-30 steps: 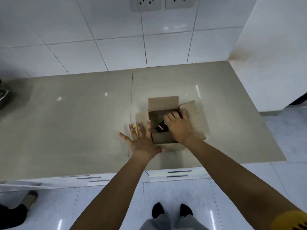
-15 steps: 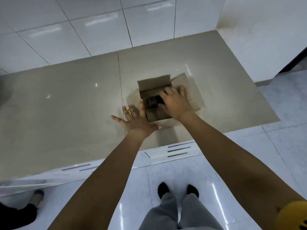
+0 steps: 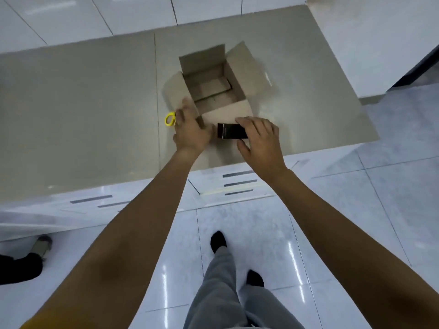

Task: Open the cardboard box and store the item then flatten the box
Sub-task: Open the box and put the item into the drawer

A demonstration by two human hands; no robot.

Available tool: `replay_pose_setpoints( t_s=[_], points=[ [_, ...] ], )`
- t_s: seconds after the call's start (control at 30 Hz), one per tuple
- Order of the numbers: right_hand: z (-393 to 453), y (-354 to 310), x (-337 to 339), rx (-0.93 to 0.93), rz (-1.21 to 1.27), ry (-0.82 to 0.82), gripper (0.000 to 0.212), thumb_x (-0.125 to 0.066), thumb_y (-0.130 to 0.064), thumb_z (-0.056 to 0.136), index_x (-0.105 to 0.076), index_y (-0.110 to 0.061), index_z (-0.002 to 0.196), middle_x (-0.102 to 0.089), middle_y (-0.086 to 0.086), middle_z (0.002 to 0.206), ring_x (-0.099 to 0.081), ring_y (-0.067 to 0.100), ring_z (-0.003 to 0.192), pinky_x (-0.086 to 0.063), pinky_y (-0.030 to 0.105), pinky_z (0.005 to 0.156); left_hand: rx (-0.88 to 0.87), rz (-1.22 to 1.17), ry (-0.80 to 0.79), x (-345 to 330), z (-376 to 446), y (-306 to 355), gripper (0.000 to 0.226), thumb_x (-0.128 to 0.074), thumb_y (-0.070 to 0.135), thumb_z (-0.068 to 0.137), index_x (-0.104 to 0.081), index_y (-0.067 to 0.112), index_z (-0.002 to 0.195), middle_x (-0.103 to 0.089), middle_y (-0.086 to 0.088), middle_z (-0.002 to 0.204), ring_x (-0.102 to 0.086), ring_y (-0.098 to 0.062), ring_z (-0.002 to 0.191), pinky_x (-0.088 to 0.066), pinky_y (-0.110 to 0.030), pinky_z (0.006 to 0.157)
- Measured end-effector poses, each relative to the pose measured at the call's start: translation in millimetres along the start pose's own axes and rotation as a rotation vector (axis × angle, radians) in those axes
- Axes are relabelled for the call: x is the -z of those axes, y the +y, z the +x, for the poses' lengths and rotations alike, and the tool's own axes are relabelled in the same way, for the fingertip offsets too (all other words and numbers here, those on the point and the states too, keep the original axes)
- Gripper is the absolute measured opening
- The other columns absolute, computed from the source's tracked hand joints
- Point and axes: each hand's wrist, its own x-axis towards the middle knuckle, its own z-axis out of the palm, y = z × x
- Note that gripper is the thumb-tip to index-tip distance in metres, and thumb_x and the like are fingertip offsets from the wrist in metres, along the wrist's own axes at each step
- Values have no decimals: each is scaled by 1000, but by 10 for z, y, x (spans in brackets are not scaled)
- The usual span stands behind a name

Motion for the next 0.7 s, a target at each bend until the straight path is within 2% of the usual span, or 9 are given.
replay_pose_setpoints(
  t_s=[0.1, 0.17, 0.2, 0.27, 0.33, 0.4, 0.6, 0.7],
  points=[
    [-309, 133, -50, -4, -103, -85, 39, -57, -17, 85, -58, -16, 124, -60, 4, 125, -52, 26, 118, -34, 45, 99, 105, -429, 215, -33, -461, -26, 69, -63, 23, 88, -28, 19, 148, -38, -5, 150, -41, -20, 134, -37, -35, 109],
    [-438, 185, -91, -19, -153, -159, 42, -54, -15, 85, -56, -18, 126, -56, 4, 130, -48, 25, 124, -31, 48, 102, 298, -732, 305, -47, -823, -48, 50, -61, 23, 88, -43, 24, 135, -51, 0, 137, -51, -15, 120, -43, -31, 96],
    [-482, 204, -110, -20, -177, -185, 43, -52, -16, 86, -54, -18, 128, -55, 5, 133, -46, 26, 127, -30, 49, 103, 396, -872, 292, -62, -986, -88, 40, -60, 23, 88, -47, 24, 126, -58, 1, 126, -55, -16, 110, -46, -32, 88],
    [-515, 230, -132, -24, -218, -225, 43, -49, -18, 89, -51, -19, 132, -51, 6, 139, -42, 26, 131, -28, 50, 104, 565, -1122, 121, -109, -1273, -180, 24, -56, 25, 89, -52, 21, 113, -63, 3, 109, -61, -20, 102, -49, -33, 79],
    [-495, 254, -144, -34, -229, -259, 43, -50, -20, 91, -49, -21, 134, -47, 8, 142, -38, 27, 134, -27, 54, 104, 705, -1277, -100, -180, -1468, -250, 22, -57, 28, 89, -59, 17, 108, -66, -2, 113, -65, -24, 106, -53, -37, 84],
    [-462, 267, -154, -44, -242, -296, 44, -51, -24, 93, -46, -23, 136, -46, 10, 142, -34, 28, 136, -29, 59, 101, 805, -1349, -241, -259, -1569, -304, 23, -60, 31, 86, -64, 15, 103, -67, -5, 118, -65, -27, 109, -53, -42, 91],
    [-421, 350, -174, -94, -191, -372, 48, -47, -33, 96, -35, -32, 142, -48, 2, 137, -35, 27, 129, -31, 63, 98, 974, -1527, -391, -627, -1628, -509, 48, -59, 43, 84, -59, 11, 120, -67, -14, 123, -64, -33, 113, -48, -56, 94],
    [-442, 399, -229, -83, -206, -347, 48, -48, -33, 95, -35, -33, 142, -49, 0, 135, -38, 27, 125, -31, 62, 97, 1058, -1656, -365, -953, -1559, -595, 58, -54, 50, 87, -52, 10, 127, -62, -18, 128, -62, -36, 113, -47, -60, 94]
  ],
)
